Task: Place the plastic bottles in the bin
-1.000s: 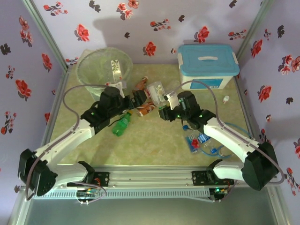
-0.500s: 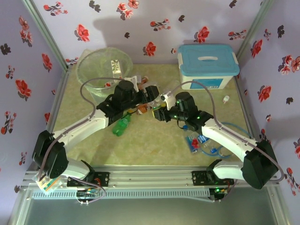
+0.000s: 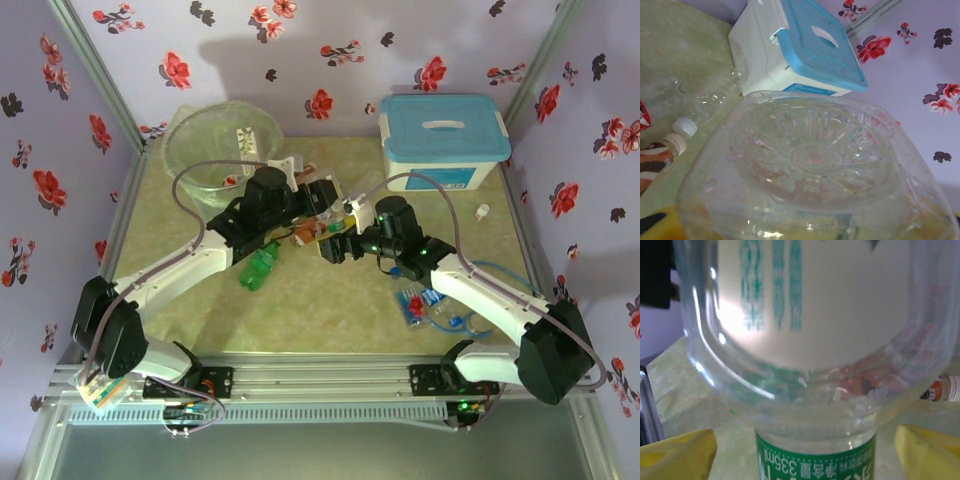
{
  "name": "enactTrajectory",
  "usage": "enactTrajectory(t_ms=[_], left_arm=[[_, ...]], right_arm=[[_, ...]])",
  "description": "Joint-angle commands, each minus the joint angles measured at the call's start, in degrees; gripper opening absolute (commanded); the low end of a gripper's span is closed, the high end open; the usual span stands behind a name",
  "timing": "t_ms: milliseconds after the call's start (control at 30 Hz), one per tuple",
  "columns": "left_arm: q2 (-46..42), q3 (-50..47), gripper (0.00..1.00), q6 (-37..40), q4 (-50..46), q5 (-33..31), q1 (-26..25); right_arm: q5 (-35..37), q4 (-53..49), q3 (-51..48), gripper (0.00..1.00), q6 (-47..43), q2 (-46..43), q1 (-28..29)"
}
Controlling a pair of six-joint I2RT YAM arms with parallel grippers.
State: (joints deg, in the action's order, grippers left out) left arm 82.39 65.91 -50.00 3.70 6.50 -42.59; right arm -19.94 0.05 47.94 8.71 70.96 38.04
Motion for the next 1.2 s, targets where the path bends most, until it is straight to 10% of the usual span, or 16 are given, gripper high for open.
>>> enactTrajectory(t_ms=[0,433,733,1167], left_arm=[[-1.9,4.1,0.42,3.2,-1.6,-0.7,1.2],[-5.0,29.2,0.39,23.2,-24.0,-1.6,17.1],[-6.5,23.0,0.33,26.7,-18.9,-6.6,31.3],[0.8,19.8,0.33,32.8,-28.2,-2.7,32.3]], right_arm=[[1.1,-1.6,1.4,0.99,-1.1,-3.7,0.2],[10.2,-6.9,-3.0,0.99,-1.3,-11.4,-0.7],[10.6,-5.5,-4.7,0.99,-0.9,-8.1,-1.0],[12.4,-7.9,-4.7,0.99,-2.5,-7.2,-1.1]])
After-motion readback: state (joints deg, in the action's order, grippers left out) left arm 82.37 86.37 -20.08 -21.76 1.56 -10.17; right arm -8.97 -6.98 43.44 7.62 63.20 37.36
